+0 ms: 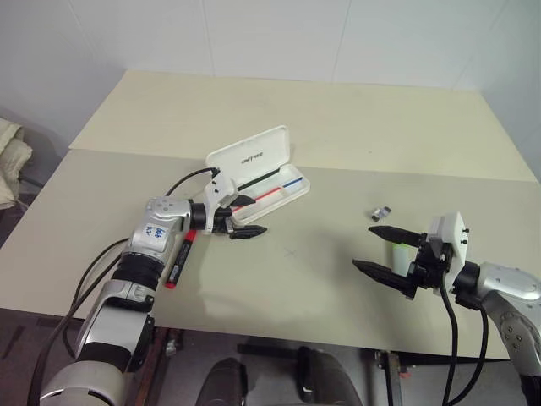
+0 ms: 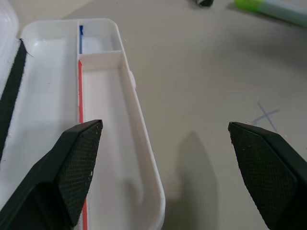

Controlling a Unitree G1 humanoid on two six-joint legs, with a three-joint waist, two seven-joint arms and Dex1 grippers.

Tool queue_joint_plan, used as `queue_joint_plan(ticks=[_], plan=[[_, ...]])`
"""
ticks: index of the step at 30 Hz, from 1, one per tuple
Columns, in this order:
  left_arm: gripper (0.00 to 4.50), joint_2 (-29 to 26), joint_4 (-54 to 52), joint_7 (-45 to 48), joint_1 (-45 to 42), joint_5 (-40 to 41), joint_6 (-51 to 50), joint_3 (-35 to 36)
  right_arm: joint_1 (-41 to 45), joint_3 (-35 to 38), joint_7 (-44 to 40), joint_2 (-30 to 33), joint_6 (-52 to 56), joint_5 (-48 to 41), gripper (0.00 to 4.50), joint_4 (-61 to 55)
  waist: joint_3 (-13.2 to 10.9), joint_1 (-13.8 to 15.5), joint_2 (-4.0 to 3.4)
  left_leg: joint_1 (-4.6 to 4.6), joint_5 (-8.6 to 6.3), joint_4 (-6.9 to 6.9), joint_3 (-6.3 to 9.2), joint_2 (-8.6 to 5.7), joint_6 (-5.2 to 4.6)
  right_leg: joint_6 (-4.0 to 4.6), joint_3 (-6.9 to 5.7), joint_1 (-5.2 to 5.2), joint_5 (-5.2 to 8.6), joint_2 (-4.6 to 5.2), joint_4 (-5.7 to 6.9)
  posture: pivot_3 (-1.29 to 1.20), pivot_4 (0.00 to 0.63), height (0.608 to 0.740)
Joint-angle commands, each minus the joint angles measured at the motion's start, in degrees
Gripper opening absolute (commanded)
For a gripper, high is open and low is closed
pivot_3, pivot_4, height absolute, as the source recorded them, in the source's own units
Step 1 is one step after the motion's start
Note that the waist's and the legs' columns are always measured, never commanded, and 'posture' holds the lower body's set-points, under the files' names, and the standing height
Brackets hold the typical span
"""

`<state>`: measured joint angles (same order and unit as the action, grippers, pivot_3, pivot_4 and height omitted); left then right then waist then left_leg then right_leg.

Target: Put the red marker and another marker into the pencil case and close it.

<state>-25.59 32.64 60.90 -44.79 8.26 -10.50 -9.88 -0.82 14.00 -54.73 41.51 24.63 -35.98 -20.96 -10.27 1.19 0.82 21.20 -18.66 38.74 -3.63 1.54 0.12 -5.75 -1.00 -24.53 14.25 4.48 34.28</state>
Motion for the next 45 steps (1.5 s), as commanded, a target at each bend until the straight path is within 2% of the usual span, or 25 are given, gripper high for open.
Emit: queue_joint_plan(ticks=[1,9,10,12,22,24,31,37,42,45], plan=[[4.47,0.1,1.8,1.1,-1.8,-1.9,-1.7,-1.3,-0.1,1.7,0.7,-0.2,-1.1,-0.8,4.50,-2.4,0.0,0.0,0.01,0.00,-0.01,0.06,0.00,0.00,-0.01,0.00,0.00,0.00,0.00,0.00,0.04,0.00,0.150,0.740],[4.47,-0.1,7.3,0.8,-4.9,-6.9,0.8,-3.7,1.3,0.8,1.0,-0.2,-1.3,-0.1,4.50,-1.4,0.0,-0.1,0.04,-0.03,0.00,0.30,0.00,0.01,-0.02,0.03,0.04,0.02,-0.01,-0.01,0.23,0.00,0.150,0.740],[4.29,0.0,8.3,0.3,-5.3,-7.6,1.4,-3.9,1.4,0.8,1.0,-0.3,-1.3,-0.1,4.50,-1.3,0.0,-0.1,0.04,-0.03,0.01,0.31,0.00,0.01,-0.02,0.04,0.04,0.02,-0.01,-0.02,0.24,0.00,0.150,0.740],[3.86,0.0,9.8,-0.6,-5.9,-8.9,2.4,-4.4,1.6,0.8,1.0,-0.3,-1.3,-0.1,4.50,-1.2,0.0,-0.1,0.05,-0.05,0.02,0.31,0.00,0.02,-0.02,0.06,0.05,0.03,-0.02,-0.03,0.26,0.00,0.150,0.740],[0.59,0.5,13.2,-3.1,-8.2,-10.0,5.7,-3.7,2.8,0.3,0.9,-0.2,-1.3,0.3,4.50,-0.6,0.0,-0.3,0.06,-0.04,0.01,0.31,-0.01,0.04,-0.03,0.05,0.06,0.02,-0.04,-0.04,0.27,0.00,0.150,0.740],[0.07,0.6,13.4,-3.8,-8.6,-9.9,6.3,-3.1,3.0,0.3,0.8,-0.2,-1.3,0.4,4.50,-0.4,0.0,-0.2,0.07,-0.05,0.02,0.33,0.01,0.04,-0.02,0.05,0.05,0.02,-0.04,-0.04,0.30,0.00,0.150,0.740],[0.03,-0.5,7.8,-4.0,-7.8,-8.5,8.5,-0.8,3.7,0.3,0.6,0.1,-1.2,0.3,4.50,0.1,-0.1,0.0,0.11,0.00,0.02,0.33,0.00,0.04,-0.02,0.05,0.05,0.00,-0.04,-0.04,0.29,0.00,0.150,0.740],[0.03,-2.6,-5.5,-1.5,-3.3,-6.0,6.2,0.6,3.6,0.9,0.3,0.5,-0.8,-0.1,4.50,-0.1,-0.1,0.0,0.11,0.05,-0.03,0.31,0.00,0.10,-0.03,0.05,0.05,-0.04,-0.04,-0.04,0.25,0.00,0.150,0.740],[0.03,-6.9,-22.1,4.5,4.7,-2.7,3.2,-0.6,2.5,2.4,-1.0,1.9,-0.3,-1.1,4.50,-0.6,-0.1,-0.1,0.11,0.04,-0.07,0.25,0.03,0.15,-0.06,0.05,0.10,-0.04,-0.03,-0.03,0.24,0.00,0.150,0.740],[0.03,-8.9,-28.4,6.1,8.3,-2.2,1.4,-1.3,2.1,4.0,-2.9,2.7,-0.6,-2.7,4.50,-0.7,-0.1,0.0,0.11,0.02,-0.08,0.26,0.07,0.19,-0.07,0.05,0.16,-0.03,-0.03,-0.02,0.19,0.00,0.150,0.740]])
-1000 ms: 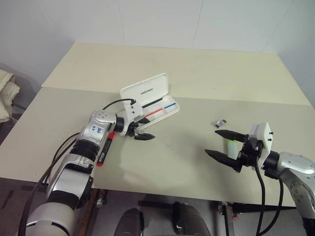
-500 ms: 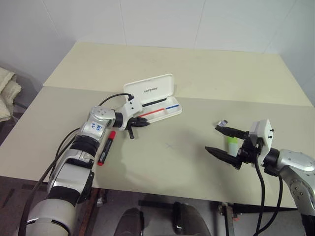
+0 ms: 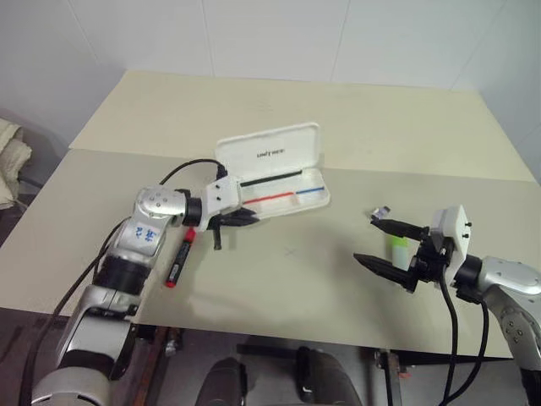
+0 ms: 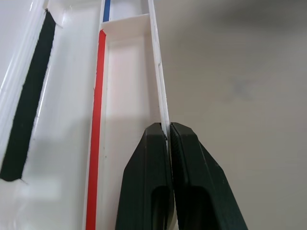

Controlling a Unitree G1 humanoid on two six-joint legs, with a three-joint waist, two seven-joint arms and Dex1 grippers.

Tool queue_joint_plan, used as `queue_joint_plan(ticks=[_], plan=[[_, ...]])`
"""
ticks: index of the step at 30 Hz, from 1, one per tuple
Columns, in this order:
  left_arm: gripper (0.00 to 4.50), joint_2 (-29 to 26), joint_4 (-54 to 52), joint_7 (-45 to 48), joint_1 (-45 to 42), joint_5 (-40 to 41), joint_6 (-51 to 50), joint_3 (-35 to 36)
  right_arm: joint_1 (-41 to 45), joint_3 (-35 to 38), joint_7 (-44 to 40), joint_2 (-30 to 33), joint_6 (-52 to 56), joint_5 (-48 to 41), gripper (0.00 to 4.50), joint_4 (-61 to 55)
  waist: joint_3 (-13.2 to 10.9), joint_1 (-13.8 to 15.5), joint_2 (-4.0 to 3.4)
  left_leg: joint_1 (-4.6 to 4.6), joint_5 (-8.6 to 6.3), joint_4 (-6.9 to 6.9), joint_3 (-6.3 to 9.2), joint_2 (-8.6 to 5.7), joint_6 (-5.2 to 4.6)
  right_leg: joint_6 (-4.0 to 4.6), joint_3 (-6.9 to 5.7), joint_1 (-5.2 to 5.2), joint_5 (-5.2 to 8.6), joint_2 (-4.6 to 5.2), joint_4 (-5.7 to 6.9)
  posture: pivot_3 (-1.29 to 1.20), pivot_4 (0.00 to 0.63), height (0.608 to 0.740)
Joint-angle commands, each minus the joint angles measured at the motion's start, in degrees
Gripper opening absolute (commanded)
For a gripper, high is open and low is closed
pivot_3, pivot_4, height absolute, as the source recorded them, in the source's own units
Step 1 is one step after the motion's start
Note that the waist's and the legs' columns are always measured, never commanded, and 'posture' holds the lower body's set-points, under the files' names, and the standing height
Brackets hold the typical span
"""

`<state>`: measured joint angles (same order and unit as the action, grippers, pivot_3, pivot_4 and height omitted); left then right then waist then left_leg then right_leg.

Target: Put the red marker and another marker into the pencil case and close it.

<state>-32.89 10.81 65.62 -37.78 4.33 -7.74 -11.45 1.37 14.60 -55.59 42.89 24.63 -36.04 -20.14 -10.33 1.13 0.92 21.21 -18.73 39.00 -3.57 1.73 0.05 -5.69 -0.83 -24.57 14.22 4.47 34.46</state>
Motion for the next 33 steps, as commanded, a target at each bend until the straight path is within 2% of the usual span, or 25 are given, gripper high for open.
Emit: queue_joint_plan(ticks=[1,10,15,21,29,33], plan=[[0.03,-1.8,-7.8,1.4,2.1,1.9,-2.2,0.2,-0.1,3.9,-2.5,1.6,-0.5,-3.2,4.50,-1.6,0.0,0.0,0.00,0.00,0.00,0.02,0.00,-0.01,0.00,0.00,0.01,0.00,0.00,0.00,0.00,0.00,0.150,0.740],[0.03,-1.9,-13.0,1.7,7.0,1.6,-3.6,-1.6,-3.5,10.9,-11.4,1.8,-4.0,-8.4,4.50,-0.3,0.0,0.2,0.01,-0.02,0.01,0.04,0.01,-0.06,-0.02,-0.02,0.04,0.03,-0.01,-0.01,-0.01,0.00,0.150,0.740],[0.03,-2.2,-13.7,2.2,9.2,1.4,-2.0,-2.8,-8.1,15.1,-19.5,3.3,-8.1,-7.8,4.50,4.0,0.0,0.2,0.01,-0.03,-0.02,0.03,0.00,-0.07,-0.05,-0.03,0.06,0.03,-0.02,-0.02,-0.05,0.00,0.150,0.740],[0.03,-2.9,-10.9,3.2,9.3,0.1,2.0,-3.5,-11.9,16.9,-25.6,5.7,-11.1,-6.4,4.50,8.2,0.0,0.2,0.03,-0.10,-0.02,0.04,0.00,-0.08,-0.05,-0.03,0.15,0.04,-0.02,-0.02,-0.02,0.00,0.150,0.740],[0.03,-1.8,-8.3,3.0,8.7,-1.2,6.1,-5.1,-12.2,15.9,-24.8,6.3,-12.0,-4.6,4.50,8.1,0.0,0.1,0.03,-0.13,-0.01,0.04,0.01,-0.07,-0.05,-0.05,0.23,0.03,-0.03,-0.03,-0.03,0.00,0.150,0.740],[1.11,-1.7,-8.1,3.1,8.8,-1.1,6.3,-5.5,-11.2,15.4,-23.7,6.0,-11.6,-4.5,4.50,7.5,0.0,0.1,0.03,-0.13,-0.02,0.04,0.02,-0.05,-0.05,-0.05,0.24,0.03,-0.03,-0.02,-0.03,0.00,0.150,0.740]])
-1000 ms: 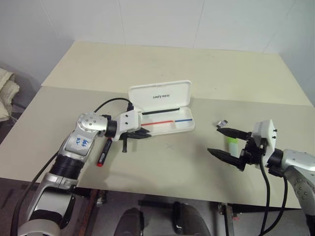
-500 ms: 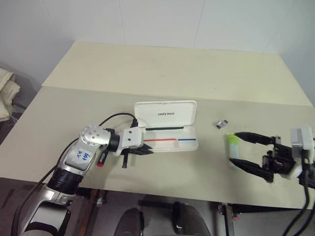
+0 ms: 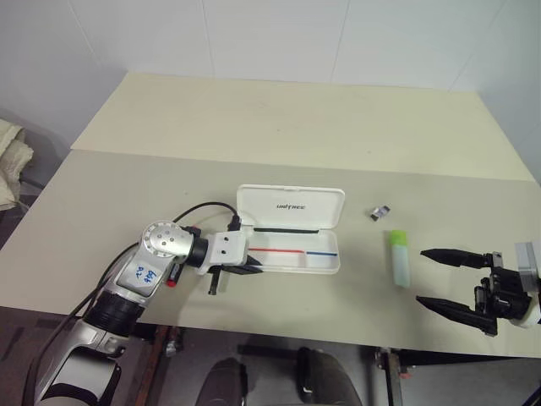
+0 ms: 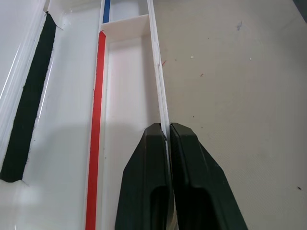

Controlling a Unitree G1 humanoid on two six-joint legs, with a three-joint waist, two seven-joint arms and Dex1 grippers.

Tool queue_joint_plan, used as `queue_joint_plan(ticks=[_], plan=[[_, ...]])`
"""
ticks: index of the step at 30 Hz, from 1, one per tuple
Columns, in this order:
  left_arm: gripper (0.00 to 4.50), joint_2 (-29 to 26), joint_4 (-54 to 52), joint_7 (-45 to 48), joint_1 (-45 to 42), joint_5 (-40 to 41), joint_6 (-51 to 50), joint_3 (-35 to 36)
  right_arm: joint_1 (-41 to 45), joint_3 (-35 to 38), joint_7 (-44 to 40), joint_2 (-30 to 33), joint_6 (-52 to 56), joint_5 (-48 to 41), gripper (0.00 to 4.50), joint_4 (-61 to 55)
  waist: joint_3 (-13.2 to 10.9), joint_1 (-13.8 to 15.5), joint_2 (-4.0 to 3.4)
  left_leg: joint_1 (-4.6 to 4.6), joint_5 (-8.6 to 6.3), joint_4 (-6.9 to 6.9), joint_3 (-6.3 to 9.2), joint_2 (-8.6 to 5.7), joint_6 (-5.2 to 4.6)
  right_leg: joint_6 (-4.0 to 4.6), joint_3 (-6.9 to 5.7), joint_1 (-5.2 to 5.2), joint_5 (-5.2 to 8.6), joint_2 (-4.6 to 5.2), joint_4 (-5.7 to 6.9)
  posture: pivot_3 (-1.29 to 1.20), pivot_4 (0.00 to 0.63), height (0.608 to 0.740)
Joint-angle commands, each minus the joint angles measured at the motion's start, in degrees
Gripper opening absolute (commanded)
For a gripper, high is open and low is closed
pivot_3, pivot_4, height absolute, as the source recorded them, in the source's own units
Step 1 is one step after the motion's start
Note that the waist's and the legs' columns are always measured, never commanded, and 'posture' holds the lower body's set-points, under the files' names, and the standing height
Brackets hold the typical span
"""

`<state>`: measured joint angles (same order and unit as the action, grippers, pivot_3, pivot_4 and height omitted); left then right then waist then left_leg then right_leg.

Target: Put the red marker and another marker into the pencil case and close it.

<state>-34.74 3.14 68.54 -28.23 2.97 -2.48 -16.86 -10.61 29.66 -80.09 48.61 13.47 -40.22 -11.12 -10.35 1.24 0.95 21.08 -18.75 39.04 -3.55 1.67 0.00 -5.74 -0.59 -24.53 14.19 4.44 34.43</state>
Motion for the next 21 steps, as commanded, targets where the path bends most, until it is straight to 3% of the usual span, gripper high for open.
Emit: queue_joint_plan(ticks=[1,10,21], plan=[[1.49,0.3,-0.5,0.1,-0.9,0.2,0.9,-0.1,1.1,0.1,1.1,0.3,-0.4,-0.3,4.50,-1.6,0.0,0.0,0.00,0.00,0.00,0.00,0.00,0.00,0.00,0.00,0.00,0.00,0.00,0.00,0.00,0.00,0.150,0.740],[4.47,0.0,-5.3,-0.3,0.5,1.4,-1.3,0.6,3.5,-1.8,2.7,0.1,-0.1,-0.2,4.50,-2.1,0.0,0.0,0.00,0.00,0.00,0.00,0.01,0.00,0.00,-0.01,0.01,0.00,-0.01,0.00,0.01,0.00,0.150,0.740],[4.47,-1.6,-17.3,-2.7,5.4,2.8,-7.5,1.5,7.5,-4.9,2.7,0.2,0.5,-0.5,4.50,-2.5,0.0,0.0,0.00,-0.02,0.00,0.00,0.01,0.04,-0.01,-0.02,0.06,0.00,-0.01,0.01,0.03,0.00,0.150,0.740]])
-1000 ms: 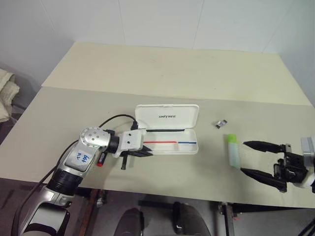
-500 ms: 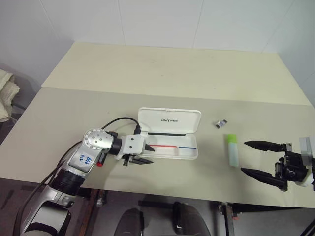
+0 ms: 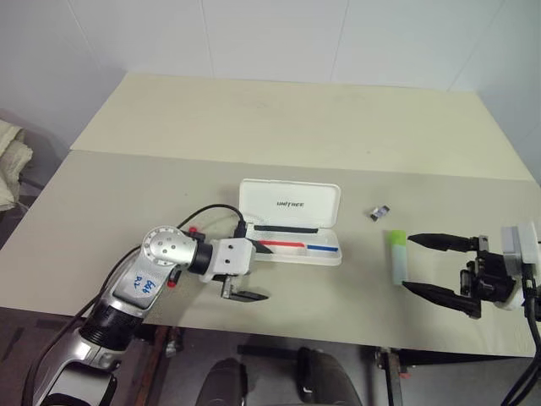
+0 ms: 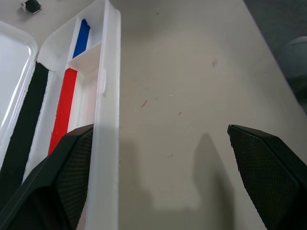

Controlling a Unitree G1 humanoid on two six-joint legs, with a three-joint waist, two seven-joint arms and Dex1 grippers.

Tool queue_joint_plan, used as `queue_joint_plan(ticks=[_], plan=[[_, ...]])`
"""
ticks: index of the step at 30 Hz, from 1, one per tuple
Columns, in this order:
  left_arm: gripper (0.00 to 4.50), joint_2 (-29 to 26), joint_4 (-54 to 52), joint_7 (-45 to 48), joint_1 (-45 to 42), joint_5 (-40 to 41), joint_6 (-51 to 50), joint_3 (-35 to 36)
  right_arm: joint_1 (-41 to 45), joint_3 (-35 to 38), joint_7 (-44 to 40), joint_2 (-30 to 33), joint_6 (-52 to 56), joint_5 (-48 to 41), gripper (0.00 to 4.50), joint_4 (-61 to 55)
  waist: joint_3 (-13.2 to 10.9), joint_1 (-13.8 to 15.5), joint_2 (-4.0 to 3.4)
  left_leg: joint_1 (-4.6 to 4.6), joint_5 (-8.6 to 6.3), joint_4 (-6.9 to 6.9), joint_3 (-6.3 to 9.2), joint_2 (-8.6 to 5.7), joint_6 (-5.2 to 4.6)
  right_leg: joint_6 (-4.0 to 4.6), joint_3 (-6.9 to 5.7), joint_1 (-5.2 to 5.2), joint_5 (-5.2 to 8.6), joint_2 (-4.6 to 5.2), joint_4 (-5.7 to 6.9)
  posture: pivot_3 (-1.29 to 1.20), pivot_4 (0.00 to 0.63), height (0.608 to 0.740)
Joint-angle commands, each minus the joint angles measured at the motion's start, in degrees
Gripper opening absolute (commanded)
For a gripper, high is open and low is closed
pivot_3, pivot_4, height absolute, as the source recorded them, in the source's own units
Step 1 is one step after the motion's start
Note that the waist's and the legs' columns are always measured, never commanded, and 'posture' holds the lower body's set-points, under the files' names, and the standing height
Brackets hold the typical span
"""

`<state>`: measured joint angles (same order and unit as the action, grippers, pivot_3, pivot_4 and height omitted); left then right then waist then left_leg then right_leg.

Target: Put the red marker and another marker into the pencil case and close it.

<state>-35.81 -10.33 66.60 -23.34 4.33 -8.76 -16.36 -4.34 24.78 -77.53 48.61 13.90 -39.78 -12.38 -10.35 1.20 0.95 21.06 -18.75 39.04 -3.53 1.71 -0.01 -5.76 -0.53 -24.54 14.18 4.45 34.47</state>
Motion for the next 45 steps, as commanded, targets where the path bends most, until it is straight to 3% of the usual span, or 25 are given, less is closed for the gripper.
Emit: queue_joint_plan(ticks=[1,12,21,26,32,38,45], plan=[[4.47,-0.6,-4.3,-0.9,0.7,1.5,-1.6,1.0,1.7,-0.4,0.0,0.3,0.0,-0.9,4.50,-1.0,0.0,0.0,0.00,-0.01,0.00,0.00,0.00,0.00,0.00,0.00,0.01,0.00,0.00,0.00,0.00,0.00,0.150,0.740],[4.47,-2.5,-10.5,-1.6,4.2,2.6,-4.9,1.5,5.4,-3.2,0.3,0.2,0.1,-0.1,4.50,0.7,0.0,0.0,0.00,0.01,0.00,0.01,0.00,0.00,-0.01,0.01,0.02,-0.01,0.00,0.00,-0.01,0.00,0.150,0.740],[4.47,-3.4,-22.7,-6.7,5.7,6.2,-14.8,5.7,5.8,-3.9,0.2,0.4,1.4,-1.3,4.50,-0.4,0.0,0.0,0.00,0.01,-0.01,0.01,0.00,0.03,-0.02,0.03,0.05,0.00,0.01,0.00,-0.02,0.00,0.150,0.740],[4.47,6.2,-25.4,-24.5,3.6,3.9,-20.7,12.8,6.0,-4.2,-0.4,1.5,4.3,-2.0,4.50,-1.1,-0.1,0.1,0.13,0.02,0.03,0.05,0.02,-0.02,-0.08,-0.08,0.12,0.02,-0.05,0.01,-0.02,0.00,0.150,0.740],[4.47,12.9,-32.1,-39.2,4.4,2.4,-30.9,18.5,10.5,-5.9,-3.3,0.6,3.8,-2.6,4.50,1.9,-0.1,-0.4,0.15,0.00,0.03,0.05,-0.02,-0.03,-0.09,-0.22,0.23,0.02,-0.13,-0.01,-0.01,0.00,0.150,0.740],[4.47,19.7,-39.2,-52.0,13.6,-0.8,-37.4,22.1,15.1,-8.3,-6.3,0.9,3.3,-1.5,4.50,6.5,-0.1,-0.7,0.17,-0.01,0.03,0.05,-0.01,-0.02,-0.09,-0.21,0.26,0.02,-0.12,0.01,0.01,0.00,0.150,0.740],[4.47,28.9,-41.5,-63.0,27.1,-4.2,-35.3,24.4,17.5,-9.9,-7.1,0.6,2.5,-0.2,4.50,8.8,-0.1,-0.7,0.19,-0.03,0.02,0.05,-0.02,0.01,-0.09,-0.19,0.32,0.02,-0.13,0.03,0.00,0.00,0.150,0.740]])
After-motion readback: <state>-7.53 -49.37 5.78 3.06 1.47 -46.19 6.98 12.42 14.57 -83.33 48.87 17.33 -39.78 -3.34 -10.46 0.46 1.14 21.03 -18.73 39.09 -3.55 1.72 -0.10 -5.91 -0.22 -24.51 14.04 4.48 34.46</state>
